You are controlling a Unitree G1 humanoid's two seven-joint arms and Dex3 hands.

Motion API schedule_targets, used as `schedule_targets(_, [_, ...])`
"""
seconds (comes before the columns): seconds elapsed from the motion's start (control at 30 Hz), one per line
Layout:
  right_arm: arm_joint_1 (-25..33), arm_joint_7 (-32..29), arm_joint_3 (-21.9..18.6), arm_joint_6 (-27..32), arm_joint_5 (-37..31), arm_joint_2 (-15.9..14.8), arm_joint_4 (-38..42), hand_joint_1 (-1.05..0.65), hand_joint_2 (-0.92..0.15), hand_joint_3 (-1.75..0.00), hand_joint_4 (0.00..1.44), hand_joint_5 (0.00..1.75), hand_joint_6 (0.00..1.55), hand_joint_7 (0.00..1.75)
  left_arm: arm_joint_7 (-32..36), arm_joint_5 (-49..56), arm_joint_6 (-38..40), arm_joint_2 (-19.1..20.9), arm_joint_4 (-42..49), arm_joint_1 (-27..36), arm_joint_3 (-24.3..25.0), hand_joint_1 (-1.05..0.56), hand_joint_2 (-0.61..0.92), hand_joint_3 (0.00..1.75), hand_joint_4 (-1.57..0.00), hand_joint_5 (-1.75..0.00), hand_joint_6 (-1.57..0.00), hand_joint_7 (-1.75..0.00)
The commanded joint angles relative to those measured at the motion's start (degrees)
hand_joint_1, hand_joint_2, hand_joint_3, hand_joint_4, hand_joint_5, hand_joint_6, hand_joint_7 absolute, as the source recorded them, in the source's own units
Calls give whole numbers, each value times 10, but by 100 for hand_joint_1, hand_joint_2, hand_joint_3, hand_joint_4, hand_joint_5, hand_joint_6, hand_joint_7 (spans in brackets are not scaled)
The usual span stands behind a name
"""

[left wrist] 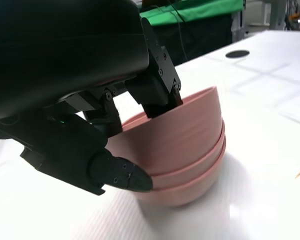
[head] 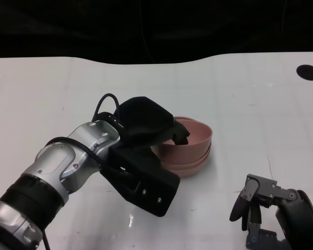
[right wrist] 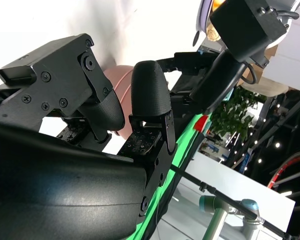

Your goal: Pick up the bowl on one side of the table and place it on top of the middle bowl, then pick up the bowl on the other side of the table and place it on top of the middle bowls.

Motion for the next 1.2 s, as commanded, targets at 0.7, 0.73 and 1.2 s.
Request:
schedule_targets(0.7, [-12, -6, -7, 7, 3, -3, 6, -3, -22, -167, 93, 175, 86, 147, 146, -123, -27, 46, -206, 259, 160, -64, 92, 45, -11, -5, -16, -2])
schedule_targets(0.73, [-14, -7, -7, 8, 3, -3, 8, -3, -22, -167, 93, 175, 86, 148, 161, -144, -48, 41, -203, 271, 172, -61, 92, 43, -12, -6, -17, -3])
schedule_targets(1.2, [-11, -9, -6, 0, -1, -2, 13, -3, -21, -168, 94, 175, 86, 148, 194, -388, -190, -55, -188, 404, 251, -31, 92, 27, -25, -155, -31, -120])
